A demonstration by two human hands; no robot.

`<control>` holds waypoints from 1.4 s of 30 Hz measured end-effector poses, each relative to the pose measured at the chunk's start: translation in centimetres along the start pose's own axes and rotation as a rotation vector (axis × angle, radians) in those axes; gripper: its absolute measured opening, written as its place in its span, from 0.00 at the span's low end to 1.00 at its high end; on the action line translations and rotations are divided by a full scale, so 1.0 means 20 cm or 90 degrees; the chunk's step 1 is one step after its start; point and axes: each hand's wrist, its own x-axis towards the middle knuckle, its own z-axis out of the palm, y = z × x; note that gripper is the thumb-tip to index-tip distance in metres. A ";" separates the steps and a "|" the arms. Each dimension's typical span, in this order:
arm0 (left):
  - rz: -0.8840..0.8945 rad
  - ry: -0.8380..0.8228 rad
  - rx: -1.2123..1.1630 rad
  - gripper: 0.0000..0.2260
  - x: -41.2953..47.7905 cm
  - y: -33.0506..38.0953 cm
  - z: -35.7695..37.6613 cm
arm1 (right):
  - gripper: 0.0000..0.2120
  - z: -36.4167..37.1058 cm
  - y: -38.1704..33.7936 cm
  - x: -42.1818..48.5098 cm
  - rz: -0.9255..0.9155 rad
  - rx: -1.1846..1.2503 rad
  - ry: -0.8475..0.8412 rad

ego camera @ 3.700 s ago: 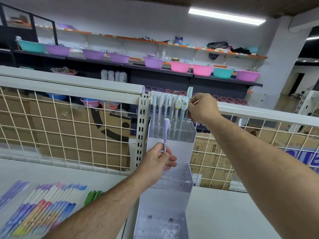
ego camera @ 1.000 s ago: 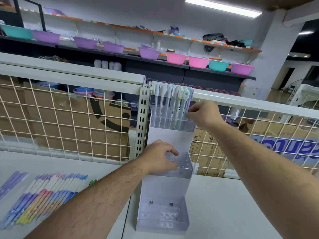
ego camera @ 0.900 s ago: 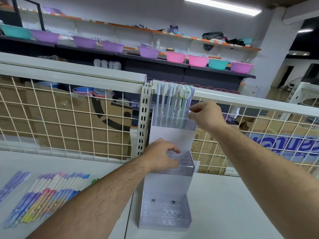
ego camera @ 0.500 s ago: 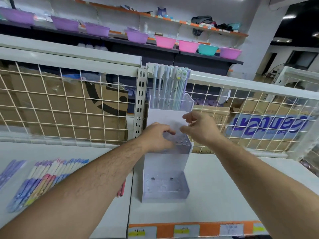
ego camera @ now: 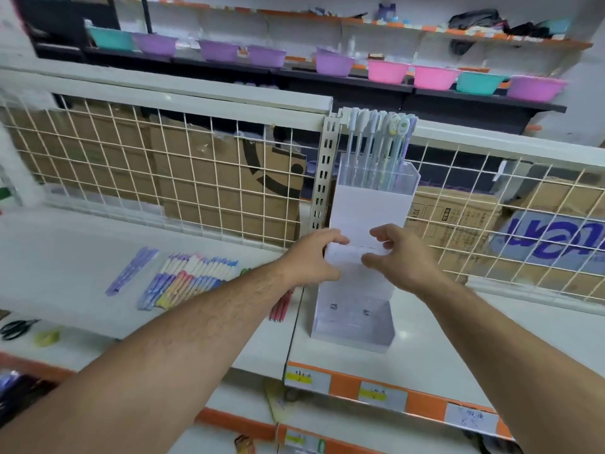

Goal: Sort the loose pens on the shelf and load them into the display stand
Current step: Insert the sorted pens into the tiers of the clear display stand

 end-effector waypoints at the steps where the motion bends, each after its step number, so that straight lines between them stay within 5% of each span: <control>1: -0.013 0.008 -0.021 0.29 -0.04 -0.02 0.00 | 0.26 0.02 -0.02 -0.02 -0.016 -0.015 0.008; 12: -0.107 0.090 -0.068 0.26 -0.42 -0.38 -0.29 | 0.26 0.39 -0.36 -0.12 -0.075 0.011 -0.091; 30: -0.192 0.091 -0.051 0.24 -0.79 -1.49 -1.17 | 0.24 1.56 -1.28 0.02 -0.036 0.050 -0.162; 42: -0.334 0.076 0.079 0.26 -0.67 -1.73 -1.20 | 0.23 1.84 -1.42 0.17 -0.015 0.042 -0.191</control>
